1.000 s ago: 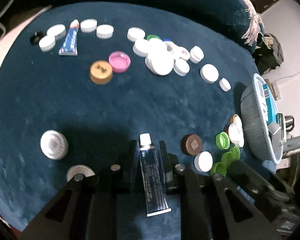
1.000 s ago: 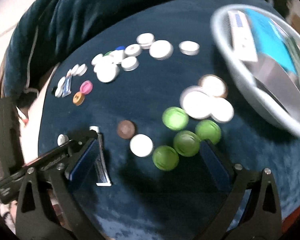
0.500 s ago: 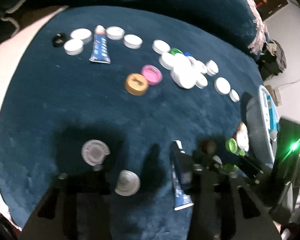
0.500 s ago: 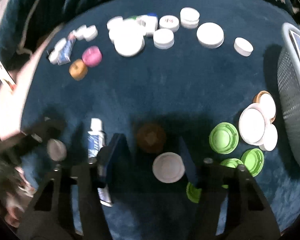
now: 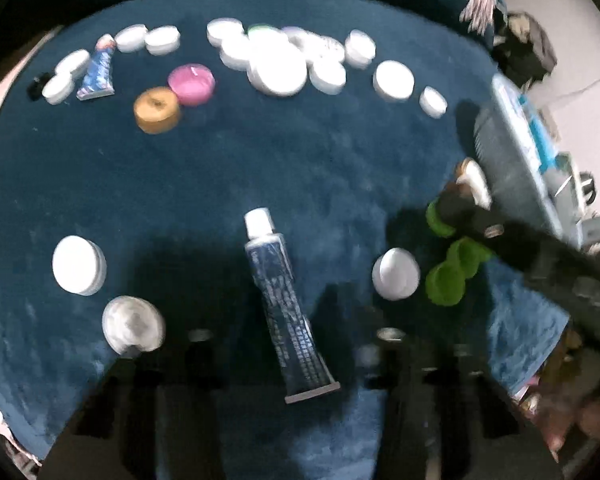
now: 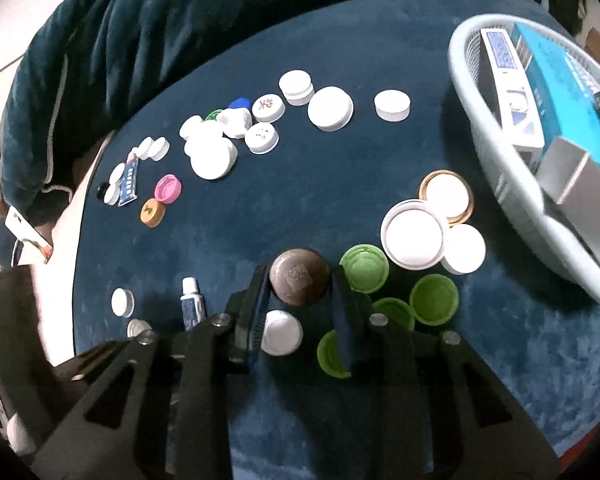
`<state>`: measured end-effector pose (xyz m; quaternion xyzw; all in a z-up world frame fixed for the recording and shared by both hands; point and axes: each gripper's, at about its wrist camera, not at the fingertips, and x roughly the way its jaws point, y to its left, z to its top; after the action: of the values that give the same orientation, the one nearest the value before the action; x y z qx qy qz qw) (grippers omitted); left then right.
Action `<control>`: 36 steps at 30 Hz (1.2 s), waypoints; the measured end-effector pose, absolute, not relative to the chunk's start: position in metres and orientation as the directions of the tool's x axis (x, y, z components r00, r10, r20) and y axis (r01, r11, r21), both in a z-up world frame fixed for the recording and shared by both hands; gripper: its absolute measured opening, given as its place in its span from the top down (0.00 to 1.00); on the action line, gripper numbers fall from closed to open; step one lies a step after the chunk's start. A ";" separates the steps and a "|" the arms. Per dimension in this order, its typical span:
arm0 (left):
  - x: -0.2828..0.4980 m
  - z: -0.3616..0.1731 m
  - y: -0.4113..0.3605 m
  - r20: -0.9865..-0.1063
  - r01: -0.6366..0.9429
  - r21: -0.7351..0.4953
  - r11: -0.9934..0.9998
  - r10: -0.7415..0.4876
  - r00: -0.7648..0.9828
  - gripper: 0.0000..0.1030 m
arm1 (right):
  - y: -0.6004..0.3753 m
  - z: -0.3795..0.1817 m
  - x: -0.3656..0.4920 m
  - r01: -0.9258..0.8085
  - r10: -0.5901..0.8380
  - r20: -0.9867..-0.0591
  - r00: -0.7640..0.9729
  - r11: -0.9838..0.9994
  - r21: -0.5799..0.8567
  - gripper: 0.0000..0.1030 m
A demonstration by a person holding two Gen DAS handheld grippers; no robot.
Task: Organize objects
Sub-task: 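Grasp the blue toothpaste tube with the left tool while the right tool grasps the brown cap, then carry the tube and brown cap to the white basket and release both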
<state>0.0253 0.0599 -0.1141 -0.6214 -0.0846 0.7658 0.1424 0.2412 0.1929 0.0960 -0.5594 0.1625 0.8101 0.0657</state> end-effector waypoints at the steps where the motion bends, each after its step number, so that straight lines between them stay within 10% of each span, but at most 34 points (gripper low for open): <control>1: 0.025 -0.116 0.061 -0.930 -0.116 -0.300 -0.947 0.317 -0.187 0.79 | 0.192 0.101 0.245 -0.279 -0.078 -0.928 -0.364 -0.941 0.189 0.70; 19: 0.028 -0.014 0.063 -0.799 -0.192 -0.462 -0.866 0.501 -0.334 0.82 | 0.259 0.215 0.278 -0.325 -0.080 -0.862 -0.500 -0.906 0.273 0.70; 36: 0.003 0.050 0.252 -0.708 -0.523 -0.505 -0.687 0.676 -0.203 0.82 | 0.400 0.212 0.333 -0.660 0.078 -0.838 -0.541 -0.657 0.365 0.70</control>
<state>0.0029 0.2517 0.0497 -0.4977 -0.0770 0.7718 0.3882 0.3332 0.3999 0.2118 -0.4213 0.3456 0.8067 0.2286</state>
